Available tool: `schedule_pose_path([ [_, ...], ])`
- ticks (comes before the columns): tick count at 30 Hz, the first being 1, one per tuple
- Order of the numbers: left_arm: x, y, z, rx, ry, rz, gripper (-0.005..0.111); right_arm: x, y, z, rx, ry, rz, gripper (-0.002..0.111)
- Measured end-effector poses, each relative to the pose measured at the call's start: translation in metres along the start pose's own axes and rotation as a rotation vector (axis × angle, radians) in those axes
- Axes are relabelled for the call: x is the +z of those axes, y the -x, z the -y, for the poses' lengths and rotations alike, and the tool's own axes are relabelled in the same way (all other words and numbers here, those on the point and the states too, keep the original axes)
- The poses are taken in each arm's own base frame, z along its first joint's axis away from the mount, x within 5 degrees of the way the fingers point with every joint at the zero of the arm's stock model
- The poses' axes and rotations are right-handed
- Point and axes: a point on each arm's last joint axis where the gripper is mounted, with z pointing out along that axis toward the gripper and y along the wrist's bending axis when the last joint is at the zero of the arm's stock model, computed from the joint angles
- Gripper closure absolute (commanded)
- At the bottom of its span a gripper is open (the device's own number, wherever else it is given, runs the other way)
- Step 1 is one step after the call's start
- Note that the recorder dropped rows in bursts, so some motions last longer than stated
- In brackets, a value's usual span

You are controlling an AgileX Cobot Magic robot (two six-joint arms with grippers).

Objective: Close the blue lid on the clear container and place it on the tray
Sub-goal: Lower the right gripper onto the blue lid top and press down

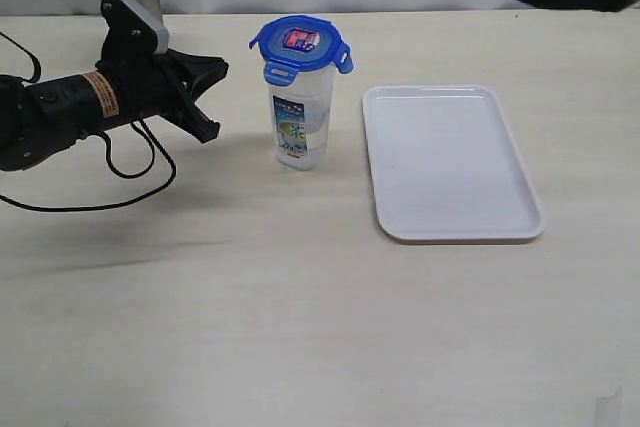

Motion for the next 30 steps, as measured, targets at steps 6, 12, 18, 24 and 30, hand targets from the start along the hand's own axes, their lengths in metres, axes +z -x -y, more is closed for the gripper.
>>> schedule_pose_path([
  [6,0.0,-0.002,0.0,-0.018,-0.005,-0.025,0.107,0.003,0.028,0.001,0.016,0.171,-0.253,0.104],
  [12,-0.001,-0.004,0.007,-0.025,-0.081,-0.056,0.107,0.012,0.04,-0.022,0.035,0.511,-0.378,0.104],
  [18,-0.001,-0.005,0.011,-0.034,-0.117,-0.068,0.107,0.041,0.011,-0.051,0.002,0.598,-0.496,0.104],
  [24,-0.001,-0.004,0.012,-0.028,-0.134,-0.051,0.107,0.056,-0.007,-0.064,-0.017,0.617,-0.55,0.104],
  [30,-0.001,-0.003,0.012,-0.029,-0.138,-0.039,0.107,0.063,-0.016,-0.071,-0.026,0.623,-0.575,0.104],
])
